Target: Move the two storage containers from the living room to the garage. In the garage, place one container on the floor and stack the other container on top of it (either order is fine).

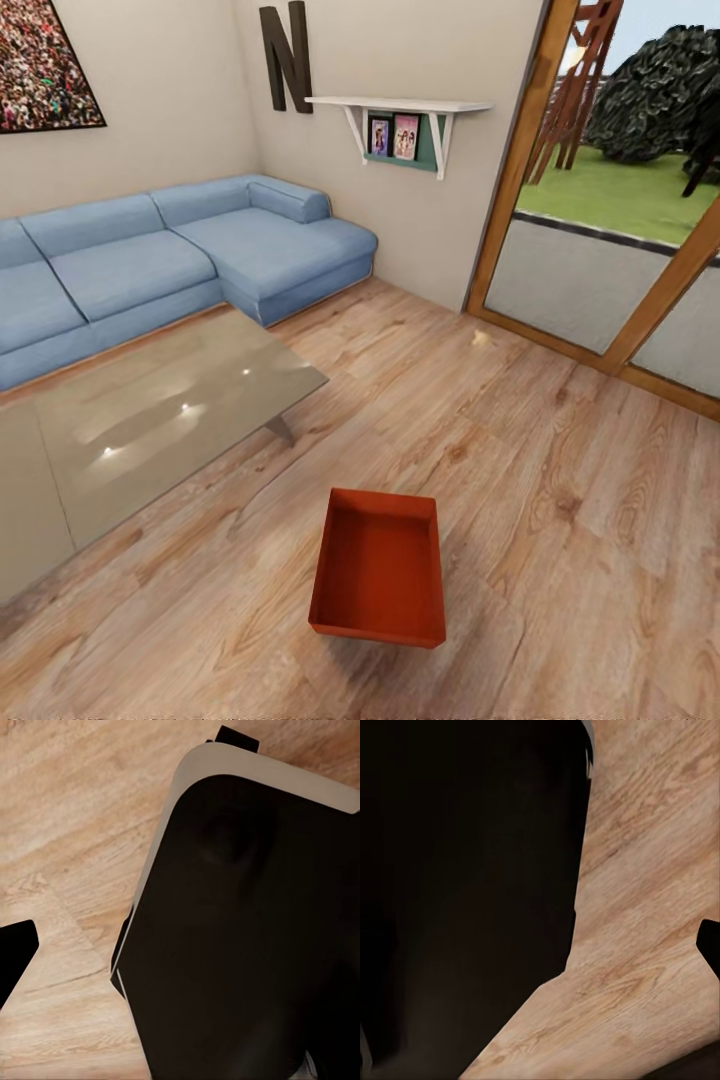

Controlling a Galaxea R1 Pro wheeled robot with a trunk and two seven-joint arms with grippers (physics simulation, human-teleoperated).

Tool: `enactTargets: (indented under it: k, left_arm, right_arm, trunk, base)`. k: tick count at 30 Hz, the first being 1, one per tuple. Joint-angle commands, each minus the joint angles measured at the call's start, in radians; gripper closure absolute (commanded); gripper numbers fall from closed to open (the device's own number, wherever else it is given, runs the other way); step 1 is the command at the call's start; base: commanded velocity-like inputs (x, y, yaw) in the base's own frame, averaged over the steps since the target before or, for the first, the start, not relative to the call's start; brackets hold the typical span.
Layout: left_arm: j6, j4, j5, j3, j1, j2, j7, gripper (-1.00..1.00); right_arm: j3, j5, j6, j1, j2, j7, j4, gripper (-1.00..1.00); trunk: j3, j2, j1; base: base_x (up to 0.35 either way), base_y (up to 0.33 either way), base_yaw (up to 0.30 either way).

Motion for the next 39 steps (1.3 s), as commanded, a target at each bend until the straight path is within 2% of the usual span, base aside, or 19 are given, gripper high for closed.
enactTargets:
  k: [1, 39]
  left_arm:
    - [-0.003, 0.001, 0.000, 0.008, 0.000, 0.000, 0.002, -1.00]
    - [-0.003, 0.001, 0.000, 0.008, 0.000, 0.000, 0.002, -1.00]
  right_arm:
    - [0.008, -0.009, -0.006, -0.001, 0.001, -0.002, 0.003, -1.00]
    - [0.009, -0.007, -0.006, -0.001, 0.001, -0.002, 0.003, -1.00]
  trunk:
    - [-0.002, 0.000, 0.000]
    - [-0.064, 0.000, 0.000]
  base:
    - [0.000, 0.000, 0.000]
    - [0.000, 0.000, 0.000]
